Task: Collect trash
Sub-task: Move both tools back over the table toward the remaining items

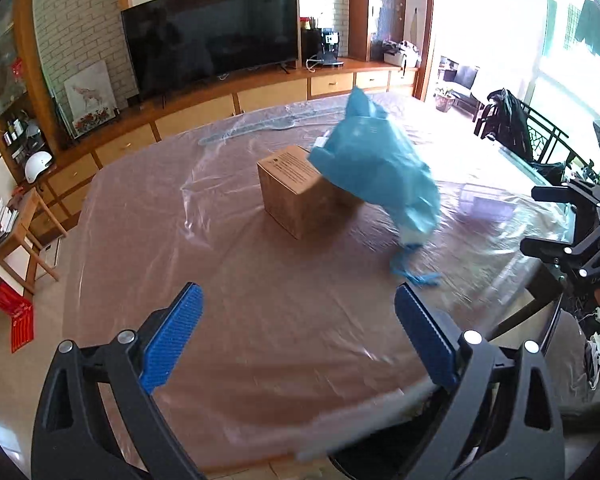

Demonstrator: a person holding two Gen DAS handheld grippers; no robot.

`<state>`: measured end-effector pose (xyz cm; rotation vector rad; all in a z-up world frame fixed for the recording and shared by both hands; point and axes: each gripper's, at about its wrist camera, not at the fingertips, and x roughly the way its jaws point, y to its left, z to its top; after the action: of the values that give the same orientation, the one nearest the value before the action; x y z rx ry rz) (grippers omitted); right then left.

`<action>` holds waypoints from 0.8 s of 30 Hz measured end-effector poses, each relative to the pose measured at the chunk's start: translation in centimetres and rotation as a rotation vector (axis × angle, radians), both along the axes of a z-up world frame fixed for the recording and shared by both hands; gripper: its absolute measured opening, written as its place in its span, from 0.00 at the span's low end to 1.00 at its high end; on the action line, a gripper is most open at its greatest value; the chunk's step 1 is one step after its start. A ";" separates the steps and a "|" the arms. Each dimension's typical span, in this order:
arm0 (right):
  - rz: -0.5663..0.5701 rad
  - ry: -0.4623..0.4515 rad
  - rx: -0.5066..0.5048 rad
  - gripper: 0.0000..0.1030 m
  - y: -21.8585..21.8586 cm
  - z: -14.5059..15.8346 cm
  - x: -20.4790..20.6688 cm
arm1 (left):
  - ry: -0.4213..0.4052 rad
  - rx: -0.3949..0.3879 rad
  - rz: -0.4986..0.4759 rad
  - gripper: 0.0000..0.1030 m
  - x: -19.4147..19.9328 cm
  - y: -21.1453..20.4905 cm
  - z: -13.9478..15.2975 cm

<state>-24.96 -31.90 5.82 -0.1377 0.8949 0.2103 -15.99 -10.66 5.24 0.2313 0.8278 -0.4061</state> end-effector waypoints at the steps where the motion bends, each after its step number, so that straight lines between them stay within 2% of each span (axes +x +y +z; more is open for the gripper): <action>1: 0.011 0.006 -0.021 0.96 -0.1 -0.3 0.9 | 0.004 0.014 -0.011 0.95 1.0 0.1 -0.3; 4: 0.050 0.049 -0.030 0.96 -0.8 -1.0 3.2 | 0.015 0.063 -0.052 0.95 3.6 -0.6 -1.1; 8: 0.122 0.111 0.057 0.96 -1.5 -1.3 5.3 | 0.080 0.068 -0.145 0.94 6.3 -1.2 -2.1; 13: 0.147 0.162 0.145 0.96 -2.6 -1.7 7.5 | 0.086 0.117 -0.222 0.94 8.7 -1.7 -3.3; 20: 0.158 0.195 0.210 0.95 -2.4 -2.4 9.9 | 0.095 0.103 -0.298 0.94 10.9 -2.3 -4.3; 24: 0.164 0.213 0.244 0.95 -2.0 -2.7 9.5 | 0.093 0.094 -0.330 0.94 11.4 -2.6 -4.3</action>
<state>-15.48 -33.87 3.09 0.0400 1.0619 0.4920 -4.62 -13.25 0.93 0.4415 0.9039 -0.6918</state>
